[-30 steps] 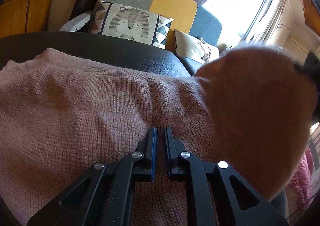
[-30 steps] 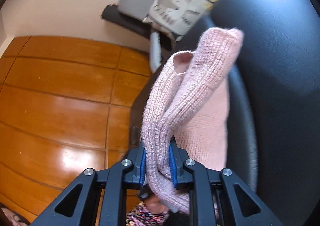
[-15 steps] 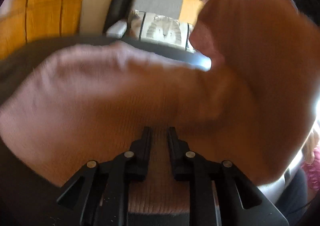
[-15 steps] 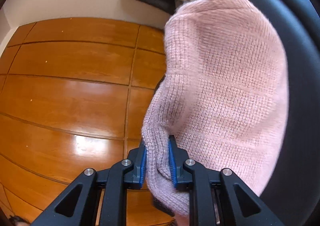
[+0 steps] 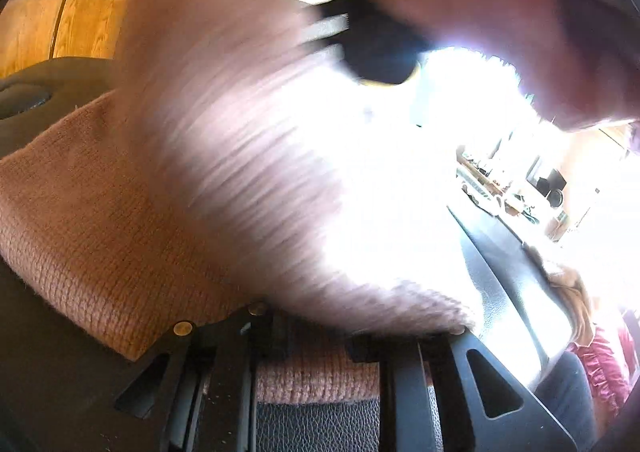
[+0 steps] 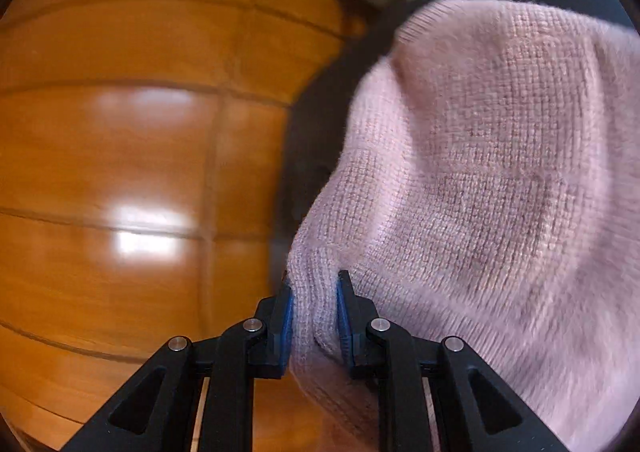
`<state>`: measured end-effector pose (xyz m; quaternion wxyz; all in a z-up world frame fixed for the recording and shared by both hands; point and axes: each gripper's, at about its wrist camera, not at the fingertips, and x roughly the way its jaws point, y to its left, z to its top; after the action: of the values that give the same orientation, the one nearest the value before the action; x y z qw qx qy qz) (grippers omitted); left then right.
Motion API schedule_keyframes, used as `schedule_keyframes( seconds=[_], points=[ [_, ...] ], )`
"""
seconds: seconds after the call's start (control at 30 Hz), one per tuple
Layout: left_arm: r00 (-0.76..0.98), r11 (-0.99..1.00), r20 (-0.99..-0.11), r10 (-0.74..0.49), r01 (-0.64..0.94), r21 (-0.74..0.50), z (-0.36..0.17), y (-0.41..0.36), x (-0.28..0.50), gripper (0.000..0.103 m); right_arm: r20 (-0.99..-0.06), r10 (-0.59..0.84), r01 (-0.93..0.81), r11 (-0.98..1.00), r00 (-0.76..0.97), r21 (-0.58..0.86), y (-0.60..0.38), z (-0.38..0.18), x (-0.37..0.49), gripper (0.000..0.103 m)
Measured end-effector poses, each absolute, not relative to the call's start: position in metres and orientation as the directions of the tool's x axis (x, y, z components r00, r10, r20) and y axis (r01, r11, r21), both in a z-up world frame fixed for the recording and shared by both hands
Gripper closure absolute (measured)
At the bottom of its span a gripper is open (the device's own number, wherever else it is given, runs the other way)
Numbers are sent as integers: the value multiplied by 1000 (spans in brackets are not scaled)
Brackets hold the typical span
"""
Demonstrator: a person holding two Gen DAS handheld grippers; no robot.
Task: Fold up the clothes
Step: 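Fold the sweater over with the right gripper and release it onto the bench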
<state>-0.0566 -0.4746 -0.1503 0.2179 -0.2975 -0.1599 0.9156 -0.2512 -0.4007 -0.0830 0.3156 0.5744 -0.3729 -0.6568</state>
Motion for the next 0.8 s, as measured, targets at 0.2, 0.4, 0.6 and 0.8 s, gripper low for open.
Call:
schedule_keyframes(
  seconds=[0.2, 0.4, 0.6, 0.8],
  points=[
    [-720, -793, -416, 556, -311, -523, -156, -489, -60, 84, -591, -807, -57, -590, -11, 806, -441, -131, -249, 75],
    [-725, -807, -419, 546, -321, -497, -155, -486, -58, 84, -560, -827, -48, -562, 50, 826, -468, -137, -276, 72],
    [-717, -800, -420, 556, -325, -504, -153, -488, -57, 84, -564, -826, 255, -549, -18, 796, -451, -80, -252, 72],
    [-746, -827, -441, 499, -258, -499, -138, -502, -56, 84, -729, -587, 441, -791, -352, 424, -394, -49, -173, 71]
  ],
)
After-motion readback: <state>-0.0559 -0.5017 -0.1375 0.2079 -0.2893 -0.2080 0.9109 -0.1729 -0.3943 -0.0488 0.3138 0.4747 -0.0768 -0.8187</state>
